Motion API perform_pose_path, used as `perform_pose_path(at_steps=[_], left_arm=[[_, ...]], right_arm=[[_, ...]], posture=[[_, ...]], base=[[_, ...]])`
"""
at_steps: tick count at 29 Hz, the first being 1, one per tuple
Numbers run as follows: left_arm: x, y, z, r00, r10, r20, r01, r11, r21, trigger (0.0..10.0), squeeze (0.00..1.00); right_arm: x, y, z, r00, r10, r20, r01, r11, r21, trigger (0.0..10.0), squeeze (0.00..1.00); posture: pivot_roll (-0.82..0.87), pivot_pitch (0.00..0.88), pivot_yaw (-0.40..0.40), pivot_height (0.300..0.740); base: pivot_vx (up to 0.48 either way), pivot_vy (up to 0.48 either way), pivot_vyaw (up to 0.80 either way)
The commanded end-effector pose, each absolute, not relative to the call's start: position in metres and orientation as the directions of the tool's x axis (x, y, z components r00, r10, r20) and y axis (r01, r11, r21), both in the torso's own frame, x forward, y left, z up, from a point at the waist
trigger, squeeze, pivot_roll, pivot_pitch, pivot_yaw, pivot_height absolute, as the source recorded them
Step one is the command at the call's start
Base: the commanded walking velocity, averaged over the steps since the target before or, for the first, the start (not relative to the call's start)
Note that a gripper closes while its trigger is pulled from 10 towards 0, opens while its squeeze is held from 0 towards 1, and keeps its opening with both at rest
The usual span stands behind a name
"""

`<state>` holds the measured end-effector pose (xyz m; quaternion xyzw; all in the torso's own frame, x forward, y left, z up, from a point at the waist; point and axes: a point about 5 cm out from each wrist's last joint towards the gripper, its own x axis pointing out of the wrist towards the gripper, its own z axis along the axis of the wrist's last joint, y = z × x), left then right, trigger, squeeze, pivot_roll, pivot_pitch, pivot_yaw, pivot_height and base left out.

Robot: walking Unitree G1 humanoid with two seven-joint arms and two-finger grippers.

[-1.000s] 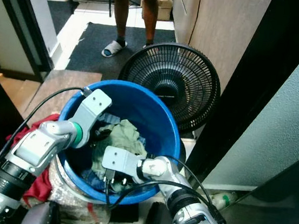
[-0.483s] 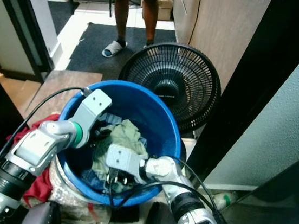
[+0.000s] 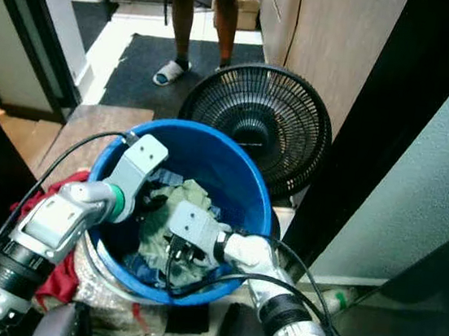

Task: Clothes washing

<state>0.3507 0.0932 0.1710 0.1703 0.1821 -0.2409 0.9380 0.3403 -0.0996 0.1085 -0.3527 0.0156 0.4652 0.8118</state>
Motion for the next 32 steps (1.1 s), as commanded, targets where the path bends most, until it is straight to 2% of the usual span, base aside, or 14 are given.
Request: perform_pose_path(at_steps=[1, 7, 9, 14, 18, 19, 21, 24, 30, 32], left_arm=[[0.352, 0.103, 0.164, 0.816, -0.355, -0.456, 0.494, 0.837, 0.234, 10.0, 0.0], [0.352, 0.103, 0.164, 0.816, -0.356, -0.456, 0.495, 0.837, 0.232, 10.0, 0.0], [0.352, 0.103, 0.164, 0.816, -0.356, -0.456, 0.495, 0.837, 0.232, 10.0, 0.0], [0.351, 0.102, 0.163, 0.815, -0.358, -0.455, 0.497, 0.836, 0.232, 10.0, 0.0], [0.351, 0.102, 0.163, 0.815, -0.358, -0.455, 0.497, 0.836, 0.232, 10.0, 0.0], [0.351, 0.102, 0.163, 0.815, -0.358, -0.455, 0.497, 0.836, 0.233, 10.0, 0.0], [0.351, 0.102, 0.163, 0.815, -0.358, -0.455, 0.497, 0.836, 0.233, 10.0, 0.0], [0.351, 0.102, 0.163, 0.815, -0.359, -0.455, 0.499, 0.835, 0.233, 10.0, 0.0], [0.351, 0.102, 0.163, 0.814, -0.36, -0.456, 0.499, 0.835, 0.233, 10.0, 0.0], [0.351, 0.101, 0.163, 0.814, -0.361, -0.456, 0.5, 0.834, 0.232, 10.0, 0.0]], right_arm=[[0.334, -0.109, 0.091, 0.571, 0.704, -0.421, -0.782, 0.312, -0.539, 10.0, 0.0], [0.335, -0.119, 0.087, 0.589, 0.675, -0.445, -0.789, 0.363, -0.496, 10.0, 0.0], [0.335, -0.119, 0.087, 0.589, 0.675, -0.445, -0.789, 0.363, -0.496, 10.0, 0.0], [0.339, -0.117, 0.09, 0.638, 0.663, -0.392, -0.757, 0.448, -0.475, 10.0, 0.0], [0.338, -0.115, 0.091, 0.634, 0.675, -0.376, -0.762, 0.464, -0.452, 10.0, 0.0], [0.336, -0.112, 0.091, 0.609, 0.708, -0.357, -0.786, 0.479, -0.391, 10.0, 0.0], [0.336, -0.112, 0.091, 0.609, 0.708, -0.357, -0.786, 0.479, -0.391, 10.0, 0.0], [0.323, -0.104, 0.087, 0.507, 0.801, -0.319, -0.862, 0.47, -0.191, 10.0, 0.0], [0.316, -0.101, 0.083, 0.451, 0.836, -0.314, -0.892, 0.436, -0.119, 10.0, 0.0], [0.307, -0.101, 0.076, 0.386, 0.855, -0.348, -0.921, 0.382, -0.082, 10.0, 0.0]], posture=[[0.08, 0.109, 0.113, 0.49], [0.08, 0.103, 0.11, 0.49], [0.08, 0.103, 0.11, 0.49], [0.08, 0.099, 0.109, 0.49], [0.08, 0.099, 0.109, 0.49], [0.08, 0.097, 0.11, 0.49], [0.08, 0.097, 0.11, 0.49], [0.08, 0.097, 0.11, 0.49], [0.08, 0.099, 0.11, 0.49], [0.08, 0.104, 0.11, 0.49]], base=[[0.0, 0.0, 0.0], [0.0, 0.0, 0.0], [0.0, 0.0, 0.0], [0.0, 0.0, 0.0], [0.0, 0.0, 0.0], [0.0, 0.0, 0.0], [0.0, 0.0, 0.0], [0.0, 0.0, 0.0], [0.0, 0.0, 0.0], [0.0, 0.0, 0.0]])
